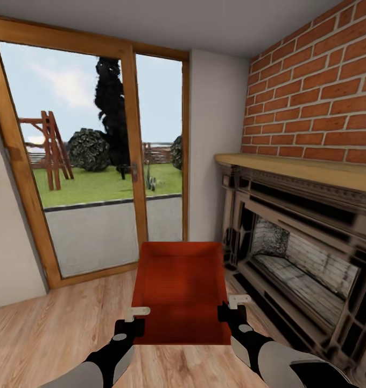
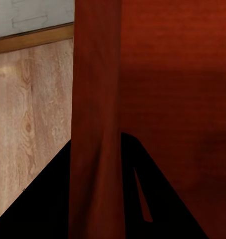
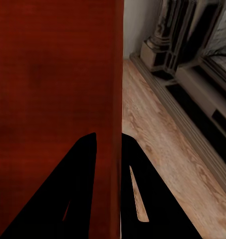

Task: Move the two storage containers from the living room to the garage. In the garage, place one container on the floor and stack the other container on top of it (either order is fine).

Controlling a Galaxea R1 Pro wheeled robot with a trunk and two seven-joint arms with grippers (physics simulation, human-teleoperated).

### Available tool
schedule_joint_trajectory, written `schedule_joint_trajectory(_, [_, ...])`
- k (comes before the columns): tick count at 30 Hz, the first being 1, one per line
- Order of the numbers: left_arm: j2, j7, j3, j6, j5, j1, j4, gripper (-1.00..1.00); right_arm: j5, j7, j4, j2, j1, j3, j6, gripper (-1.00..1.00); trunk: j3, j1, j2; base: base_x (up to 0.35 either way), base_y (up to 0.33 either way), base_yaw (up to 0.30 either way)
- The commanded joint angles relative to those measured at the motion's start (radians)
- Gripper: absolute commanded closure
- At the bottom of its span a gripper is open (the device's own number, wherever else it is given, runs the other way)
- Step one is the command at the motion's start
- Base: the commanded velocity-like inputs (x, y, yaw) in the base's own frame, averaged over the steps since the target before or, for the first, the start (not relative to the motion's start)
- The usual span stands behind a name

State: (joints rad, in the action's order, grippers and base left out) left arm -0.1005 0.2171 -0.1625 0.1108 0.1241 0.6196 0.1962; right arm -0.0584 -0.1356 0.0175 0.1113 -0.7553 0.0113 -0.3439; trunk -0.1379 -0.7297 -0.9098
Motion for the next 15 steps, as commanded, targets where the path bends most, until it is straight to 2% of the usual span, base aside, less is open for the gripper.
schedule_joint_trajectory(1, [0.001,0.022,0.023,0.006,-0.004,0.002,0.002,1.00,0.020,-0.010,0.004,-0.007,-0.001,-0.024,-0.006,1.00,0.000,0.000,-0.001,0.000,0.000,0.204])
schedule_joint_trajectory(15, [0.001,0.023,0.024,0.006,-0.004,0.002,0.003,1.00,0.020,-0.010,0.004,-0.006,-0.001,-0.024,-0.006,1.00,0.014,0.000,-0.001,0.000,0.000,0.207])
